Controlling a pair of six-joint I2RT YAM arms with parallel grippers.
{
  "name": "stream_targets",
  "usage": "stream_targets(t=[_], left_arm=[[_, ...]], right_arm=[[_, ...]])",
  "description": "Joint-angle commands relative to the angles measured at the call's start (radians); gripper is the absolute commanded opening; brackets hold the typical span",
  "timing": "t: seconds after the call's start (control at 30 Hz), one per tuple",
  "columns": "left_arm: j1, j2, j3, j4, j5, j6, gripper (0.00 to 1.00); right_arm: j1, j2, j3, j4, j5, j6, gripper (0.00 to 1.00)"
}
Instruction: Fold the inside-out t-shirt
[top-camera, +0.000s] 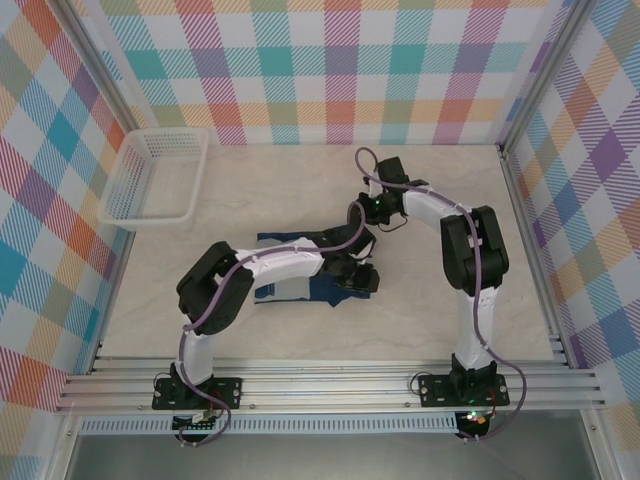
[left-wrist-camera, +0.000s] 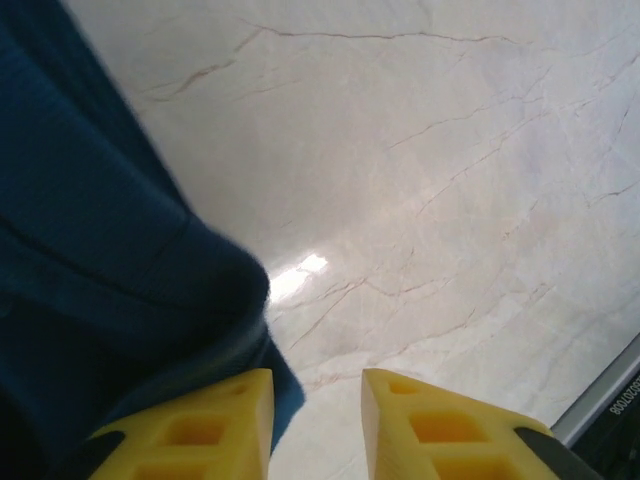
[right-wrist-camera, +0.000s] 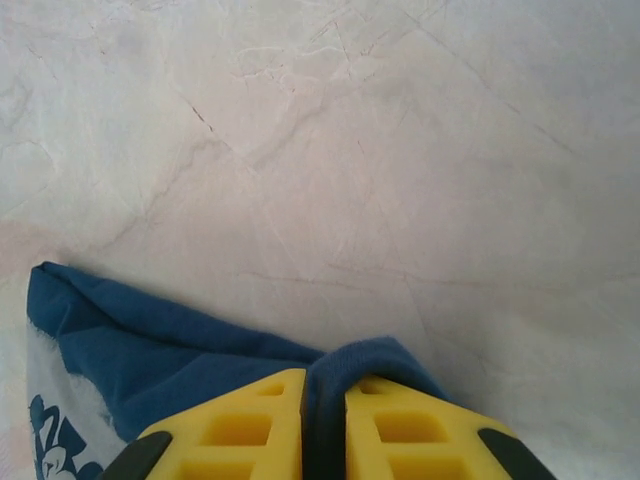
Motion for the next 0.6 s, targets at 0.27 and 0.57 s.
stream_targets(t=[0.27,0.57], left_arm=[[-0.034,-0.205,-0.056,0.081,0.012,0.105,0.54],[0.156,-0.556,-0.389,-0.012,-0.178,0.064,0.61]], right_arm=[[-0.056,-0.179,-0.083,-0.113,-0.03,-0.098,0.34],[-0.053,-0.493,-0.571,0.02,-0.154,0.032,0.5]])
